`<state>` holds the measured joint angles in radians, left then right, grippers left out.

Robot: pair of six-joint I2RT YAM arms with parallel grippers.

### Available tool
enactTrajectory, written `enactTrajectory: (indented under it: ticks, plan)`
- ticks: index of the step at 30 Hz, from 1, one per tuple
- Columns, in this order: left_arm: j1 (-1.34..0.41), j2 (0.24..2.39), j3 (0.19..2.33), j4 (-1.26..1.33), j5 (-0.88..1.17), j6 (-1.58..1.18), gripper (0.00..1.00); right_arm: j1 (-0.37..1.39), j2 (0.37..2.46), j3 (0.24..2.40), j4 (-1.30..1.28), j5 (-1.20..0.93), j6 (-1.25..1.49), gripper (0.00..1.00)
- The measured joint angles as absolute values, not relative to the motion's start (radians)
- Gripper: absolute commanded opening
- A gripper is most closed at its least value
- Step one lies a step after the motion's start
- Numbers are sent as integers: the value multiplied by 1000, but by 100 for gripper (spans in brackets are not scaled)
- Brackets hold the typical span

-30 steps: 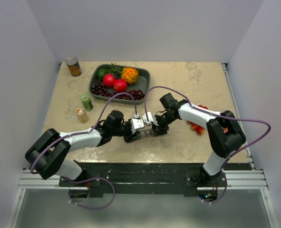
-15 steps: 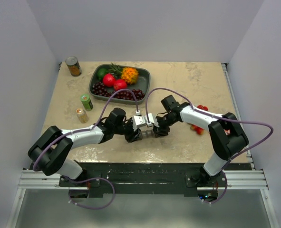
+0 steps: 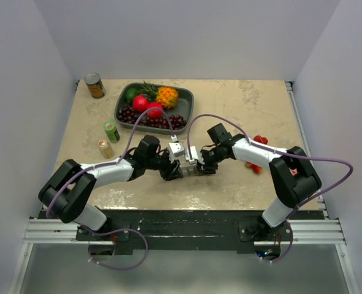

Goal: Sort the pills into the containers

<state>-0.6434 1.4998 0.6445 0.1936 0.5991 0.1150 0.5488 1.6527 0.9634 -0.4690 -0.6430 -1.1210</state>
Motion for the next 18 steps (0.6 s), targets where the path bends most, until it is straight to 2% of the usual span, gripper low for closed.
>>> enactTrajectory:
  ticks: [8,18]
  plan:
    - [-616,1505,649,197,612,50,30,549,1653,960,-448,-641,-1121,0]
    - [-568,1504,649,226,638,-52,39,550,1653,960,-410,-642,-1122,0]
